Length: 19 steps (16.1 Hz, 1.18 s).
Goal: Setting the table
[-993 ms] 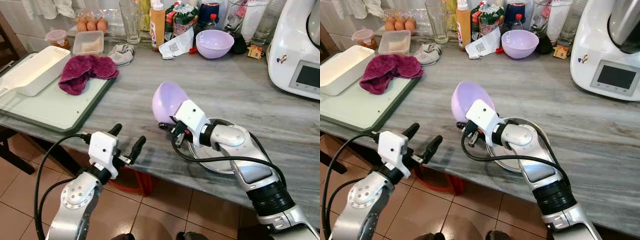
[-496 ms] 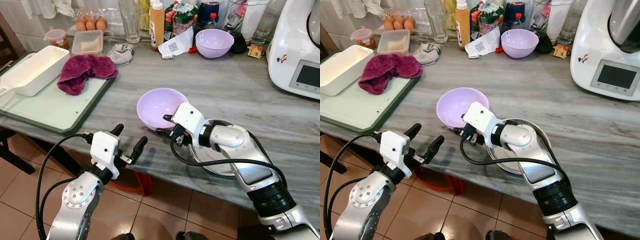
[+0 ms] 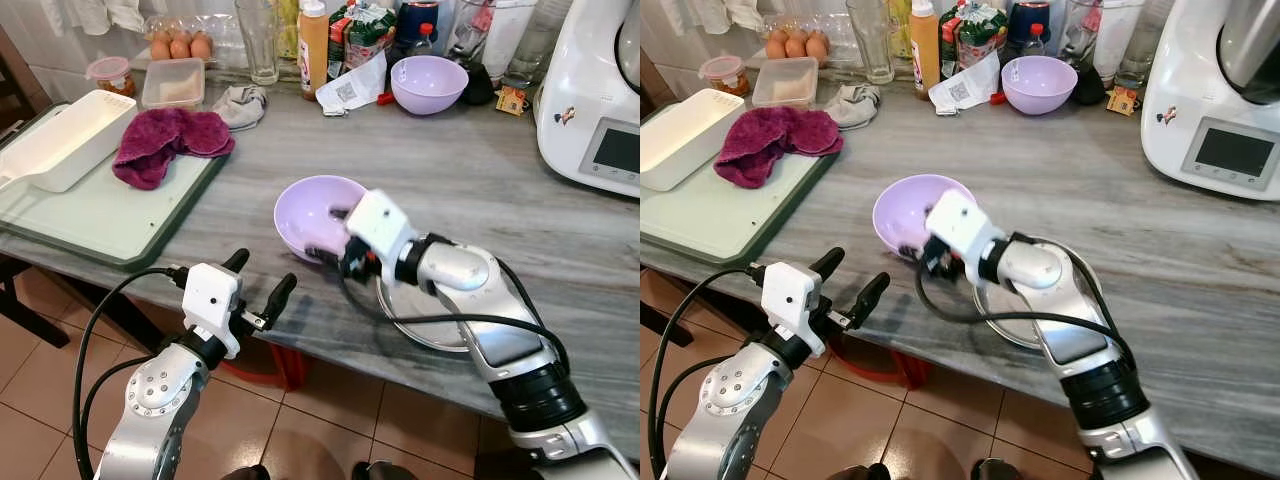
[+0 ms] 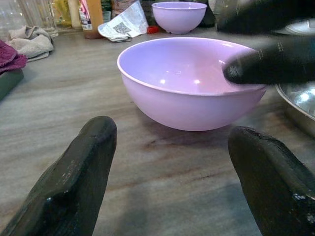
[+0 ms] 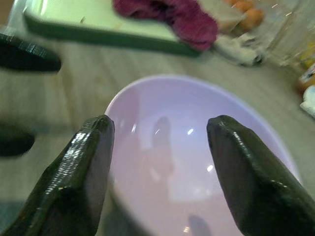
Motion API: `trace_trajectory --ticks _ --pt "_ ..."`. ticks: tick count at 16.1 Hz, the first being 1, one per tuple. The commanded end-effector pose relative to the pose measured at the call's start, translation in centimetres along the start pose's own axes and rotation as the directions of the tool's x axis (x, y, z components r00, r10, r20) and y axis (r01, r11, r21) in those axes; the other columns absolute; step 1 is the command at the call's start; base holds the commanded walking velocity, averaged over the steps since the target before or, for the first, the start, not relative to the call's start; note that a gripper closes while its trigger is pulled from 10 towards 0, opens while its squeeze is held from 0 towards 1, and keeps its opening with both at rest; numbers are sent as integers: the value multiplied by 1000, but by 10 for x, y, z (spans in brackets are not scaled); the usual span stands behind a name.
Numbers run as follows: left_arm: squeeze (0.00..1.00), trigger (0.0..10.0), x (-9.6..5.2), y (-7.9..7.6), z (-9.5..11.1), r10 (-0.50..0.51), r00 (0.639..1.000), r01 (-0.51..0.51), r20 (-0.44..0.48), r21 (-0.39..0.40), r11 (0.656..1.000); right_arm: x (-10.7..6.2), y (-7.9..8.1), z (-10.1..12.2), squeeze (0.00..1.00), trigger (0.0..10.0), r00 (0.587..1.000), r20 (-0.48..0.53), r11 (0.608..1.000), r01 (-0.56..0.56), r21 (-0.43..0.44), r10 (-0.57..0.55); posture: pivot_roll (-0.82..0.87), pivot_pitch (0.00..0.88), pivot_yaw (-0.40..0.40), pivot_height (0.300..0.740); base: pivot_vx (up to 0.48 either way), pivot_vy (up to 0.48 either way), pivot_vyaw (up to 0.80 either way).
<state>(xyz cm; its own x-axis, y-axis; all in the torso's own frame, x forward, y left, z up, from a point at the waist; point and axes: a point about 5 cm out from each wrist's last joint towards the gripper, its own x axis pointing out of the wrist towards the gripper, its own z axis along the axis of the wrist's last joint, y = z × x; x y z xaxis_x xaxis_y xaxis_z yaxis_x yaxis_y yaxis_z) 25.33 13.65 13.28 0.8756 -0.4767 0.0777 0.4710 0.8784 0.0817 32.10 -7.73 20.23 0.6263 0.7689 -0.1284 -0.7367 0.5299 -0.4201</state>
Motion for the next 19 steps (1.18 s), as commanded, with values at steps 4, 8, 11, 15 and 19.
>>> trace_trajectory --ticks 4,8,11,15,19 --pt "0 10000 -2 0 0 -11 1000 11 -6 0 1000 -2 -9 19 1000 10000 985 107 991 135 15 -135 -139 192 11 740 0 0 0" --pt "0 10000 -3 1 2 -13 1000 13 -4 6 1000 -12 -28 18 1000 10000 931 127 937 349 -26 -343 -139 192 11 740 0 0 0" --pt "0 10000 -1 7 6 30 999 -30 19 14 999 -27 -41 16 1000 10000 865 134 871 490 -19 -484 -140 195 13 740 0 0 0" --pt "0 10000 5 13 8 94 995 -95 38 8 995 -46 -32 -5 1000 10000 792 54 791 610 -36 -608 -159 191 10 740 0 0 0" --pt "0 10000 10 16 7 128 991 -127 39 -30 992 -59 -30 -9 1000 10000 704 34 701 710 -64 -710 -174 183 9 740 0 0 0"
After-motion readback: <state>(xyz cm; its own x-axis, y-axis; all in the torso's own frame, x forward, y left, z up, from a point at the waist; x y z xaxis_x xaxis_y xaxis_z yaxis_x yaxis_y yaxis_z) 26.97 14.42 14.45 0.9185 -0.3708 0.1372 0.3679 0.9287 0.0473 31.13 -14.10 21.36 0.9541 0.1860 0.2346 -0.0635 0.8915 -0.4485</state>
